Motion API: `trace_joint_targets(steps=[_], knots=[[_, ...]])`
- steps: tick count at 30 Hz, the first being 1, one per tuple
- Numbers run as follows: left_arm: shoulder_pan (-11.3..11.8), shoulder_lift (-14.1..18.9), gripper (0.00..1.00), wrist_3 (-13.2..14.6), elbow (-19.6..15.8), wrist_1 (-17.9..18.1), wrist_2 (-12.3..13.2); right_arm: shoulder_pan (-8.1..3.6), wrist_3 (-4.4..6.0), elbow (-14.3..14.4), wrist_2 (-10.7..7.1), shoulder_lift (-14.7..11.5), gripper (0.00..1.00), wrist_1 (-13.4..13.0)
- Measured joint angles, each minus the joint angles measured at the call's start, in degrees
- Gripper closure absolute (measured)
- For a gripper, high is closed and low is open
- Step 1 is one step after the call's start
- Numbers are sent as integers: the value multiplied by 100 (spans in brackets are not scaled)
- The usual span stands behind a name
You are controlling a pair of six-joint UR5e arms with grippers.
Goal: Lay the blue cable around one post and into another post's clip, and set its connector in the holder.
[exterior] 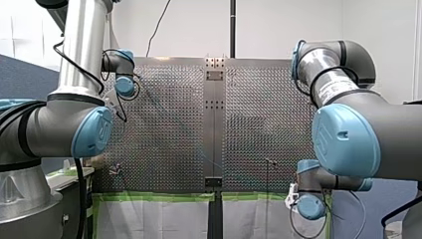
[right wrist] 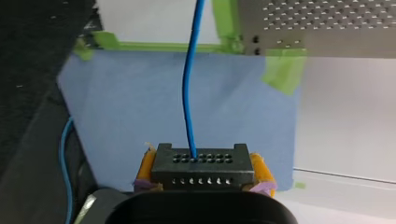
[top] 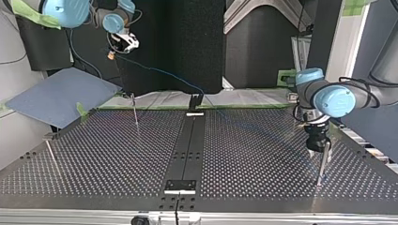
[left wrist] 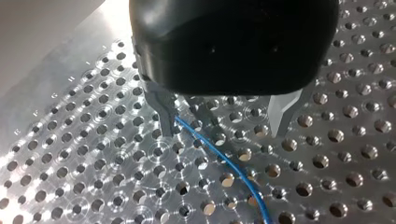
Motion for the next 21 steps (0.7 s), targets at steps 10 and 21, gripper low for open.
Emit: trace_joint_targets(steps=[10,21], knots=[[-70,0,1,-13,0,-3,3,-343,-243,-315,-447,-424,100,-419],[-134,0,1,-21,0,-3,9,-332,-447,-614,-966,-943,100,-662]])
